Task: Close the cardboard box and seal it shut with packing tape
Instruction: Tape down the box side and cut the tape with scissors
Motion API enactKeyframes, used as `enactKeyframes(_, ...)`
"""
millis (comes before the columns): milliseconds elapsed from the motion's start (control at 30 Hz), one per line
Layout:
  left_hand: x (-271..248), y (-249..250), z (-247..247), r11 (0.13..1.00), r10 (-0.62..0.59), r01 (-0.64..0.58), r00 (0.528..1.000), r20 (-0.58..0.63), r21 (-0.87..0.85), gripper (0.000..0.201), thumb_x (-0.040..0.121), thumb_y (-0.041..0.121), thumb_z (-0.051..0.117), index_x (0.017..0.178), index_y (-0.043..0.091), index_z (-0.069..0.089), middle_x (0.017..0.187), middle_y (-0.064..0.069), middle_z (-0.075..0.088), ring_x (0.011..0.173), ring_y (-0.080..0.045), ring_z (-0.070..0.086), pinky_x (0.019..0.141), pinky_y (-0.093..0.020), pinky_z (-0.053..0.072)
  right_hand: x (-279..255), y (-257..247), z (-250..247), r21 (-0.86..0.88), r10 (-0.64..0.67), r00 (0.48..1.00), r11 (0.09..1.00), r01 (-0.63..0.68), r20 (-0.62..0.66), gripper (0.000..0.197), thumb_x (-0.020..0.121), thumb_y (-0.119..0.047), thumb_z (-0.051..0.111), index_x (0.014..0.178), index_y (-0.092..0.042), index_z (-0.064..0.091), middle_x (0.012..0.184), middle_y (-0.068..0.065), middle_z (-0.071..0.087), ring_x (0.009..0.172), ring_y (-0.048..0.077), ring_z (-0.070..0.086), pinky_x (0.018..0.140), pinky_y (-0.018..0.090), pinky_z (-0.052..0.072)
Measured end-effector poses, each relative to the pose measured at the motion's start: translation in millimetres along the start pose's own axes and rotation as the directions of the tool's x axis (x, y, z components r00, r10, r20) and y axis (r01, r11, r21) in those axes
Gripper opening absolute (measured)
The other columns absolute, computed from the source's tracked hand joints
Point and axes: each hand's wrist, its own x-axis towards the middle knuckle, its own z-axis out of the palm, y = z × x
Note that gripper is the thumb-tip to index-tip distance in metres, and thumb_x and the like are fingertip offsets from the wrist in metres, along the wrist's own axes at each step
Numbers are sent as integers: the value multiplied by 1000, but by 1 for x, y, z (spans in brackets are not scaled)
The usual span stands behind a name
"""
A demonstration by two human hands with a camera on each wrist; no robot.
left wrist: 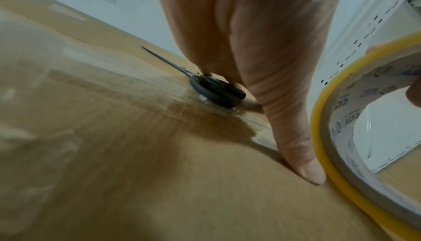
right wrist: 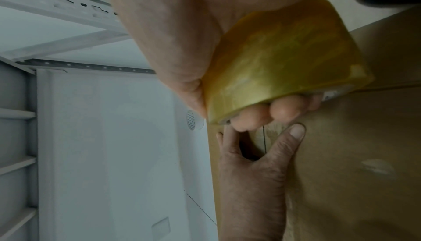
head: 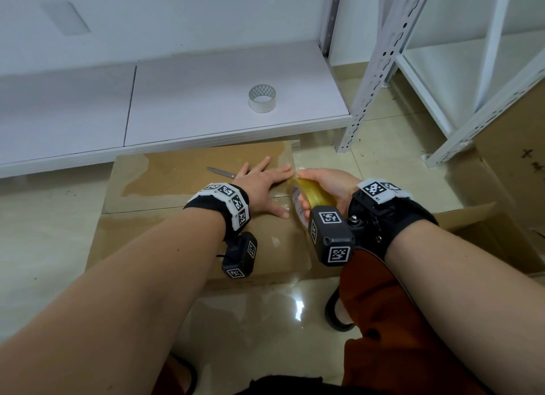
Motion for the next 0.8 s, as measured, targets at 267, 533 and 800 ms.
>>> enactKeyframes(267,-7,5,3,1000,4,-4,999,-43,0,104,71,57,73,152,38,11,159,20,5,148,-17,-11,117,-57,-7,3,1,0,77,12,999,997,-9,-40,30,96,-33,51,77,-10,54,53,3,59,42,14,56,49,23,46)
enactKeyframes(533,-19,12,12,997,59,-64,989,-135,-37,80,80,43,71,147,43,28,152,16,35,149,-13,-2,116,-55,-11,2,-2,-1,1,61,995,998,-62,-73,30,90,-38,58,86,-8,54,62,8,56,50,21,55,56,30,47)
enactKeyframes(800,-20,17,17,998,27,-32,996,-87,-59,76,78,51,67,143,46,29,152,20,32,149,-13,-3,116,-54,-11,-4,12,1,161,3,1000,987,-2,-5,51,90,-49,54,68,-3,57,60,12,57,49,24,57,53,30,50)
